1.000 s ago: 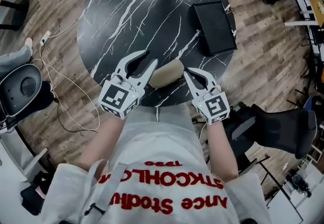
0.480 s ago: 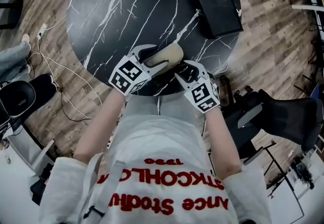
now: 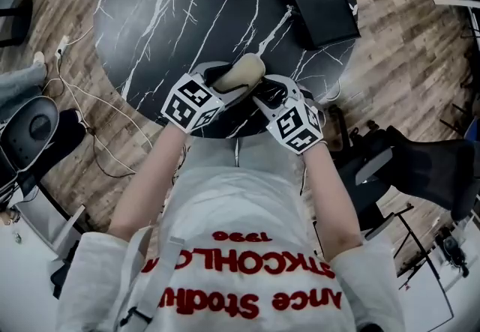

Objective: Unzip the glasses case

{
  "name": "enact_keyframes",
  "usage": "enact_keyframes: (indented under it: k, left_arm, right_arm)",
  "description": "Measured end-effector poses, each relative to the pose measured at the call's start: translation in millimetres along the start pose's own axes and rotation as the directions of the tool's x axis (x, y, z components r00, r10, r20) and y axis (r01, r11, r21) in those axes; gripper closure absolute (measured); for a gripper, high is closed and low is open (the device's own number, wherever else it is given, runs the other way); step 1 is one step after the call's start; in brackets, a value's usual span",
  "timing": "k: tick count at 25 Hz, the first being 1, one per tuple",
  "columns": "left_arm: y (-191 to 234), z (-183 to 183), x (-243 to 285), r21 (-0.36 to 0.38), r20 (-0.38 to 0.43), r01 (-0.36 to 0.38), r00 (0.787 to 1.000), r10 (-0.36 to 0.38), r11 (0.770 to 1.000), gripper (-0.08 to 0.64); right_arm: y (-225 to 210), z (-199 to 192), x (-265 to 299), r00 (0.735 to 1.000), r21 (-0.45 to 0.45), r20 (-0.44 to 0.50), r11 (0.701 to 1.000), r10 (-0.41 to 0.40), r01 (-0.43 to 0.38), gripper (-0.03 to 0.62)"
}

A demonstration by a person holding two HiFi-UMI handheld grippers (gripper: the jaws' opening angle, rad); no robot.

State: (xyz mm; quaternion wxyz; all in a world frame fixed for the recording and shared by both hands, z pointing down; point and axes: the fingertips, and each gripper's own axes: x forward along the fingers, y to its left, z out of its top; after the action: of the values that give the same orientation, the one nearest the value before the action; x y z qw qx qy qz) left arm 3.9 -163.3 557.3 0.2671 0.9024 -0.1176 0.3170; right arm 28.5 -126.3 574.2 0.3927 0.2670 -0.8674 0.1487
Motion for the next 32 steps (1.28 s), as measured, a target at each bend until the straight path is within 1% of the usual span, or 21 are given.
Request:
enact_keyframes:
  k: [2, 4, 6, 8, 11, 13, 16, 19, 22, 26, 29, 30, 32]
  left_arm:
    - [3, 0, 1, -0.027, -0.005, -0.027, 1.000, 0.027, 0.999, 0.298]
    - [4, 0, 1, -0.046, -0.009, -0.028, 1.000, 0.028, 0.999, 0.298]
    - [4, -1, 1, -0.062, -0.006, -0.020, 1.000, 0.020, 0.998, 0.298]
    - [5, 0, 1, -0.071, -0.001, -0.010, 1.000, 0.009, 0.997, 0.298]
    - [6, 0, 2, -0.080, 0.001, 0.005, 1.000, -0.005, 0.997, 0.298]
    - [7, -1, 2, -0.085, 0.005, 0.011, 1.000, -0.011, 0.996, 0.298]
    - [7, -1, 2, -0.094, 0.010, 0.014, 1.000, -0.013, 0.996, 0.298]
    - [7, -1, 3, -0.104, 0.013, 0.016, 1.000, -0.015, 0.994, 0.296]
    - [7, 0, 3, -0.109, 0.012, 0.018, 1.000, -0.017, 0.994, 0.295]
    - [7, 0, 4, -0.112, 0.013, 0.017, 1.000, -0.016, 0.994, 0.295]
    - [8, 0, 4, -0.115, 0.014, 0.016, 1.000, -0.014, 0.993, 0.295]
    - [8, 0, 3, -0.116, 0.015, 0.014, 1.000, -0.013, 0.993, 0.295]
    - [8, 0, 3, -0.117, 0.017, 0.013, 1.000, -0.011, 0.993, 0.295]
  right_arm:
    - [-3, 1, 2, 1.000, -0.045, -0.003, 0.999, -0.003, 0.003, 0.397]
    - [-2, 0, 2, 1.000, -0.052, 0.017, 0.999, -0.007, 0.008, 0.407]
    - [-1, 1, 2, 0.999, -0.013, 0.049, 1.000, -0.016, 0.016, 0.408]
    - [-2, 2, 2, 0.997, 0.019, 0.065, 0.999, -0.043, 0.042, 0.418]
    - [-4, 1, 2, 0.994, 0.046, 0.078, 0.996, -0.080, 0.077, 0.455]
    - [-6, 0, 2, 0.993, 0.063, 0.087, 0.995, -0.084, 0.078, 0.480]
    - [-8, 0, 2, 0.992, 0.085, 0.094, 0.994, -0.081, 0.073, 0.492]
    - [-11, -1, 1, 0.992, 0.112, 0.097, 0.991, -0.083, 0.072, 0.530]
    - [-9, 0, 0, 0.992, 0.102, 0.094, 0.992, -0.081, 0.071, 0.552]
    - [-3, 2, 1, 0.991, 0.123, 0.103, 0.989, -0.089, 0.076, 0.553]
    - [15, 4, 4, 0.992, 0.091, 0.102, 0.994, -0.074, 0.065, 0.555]
    - [21, 6, 5, 0.991, 0.096, 0.105, 0.993, -0.082, 0.072, 0.554]
    - [27, 8, 7, 0.988, 0.143, 0.117, 0.986, -0.104, 0.087, 0.554]
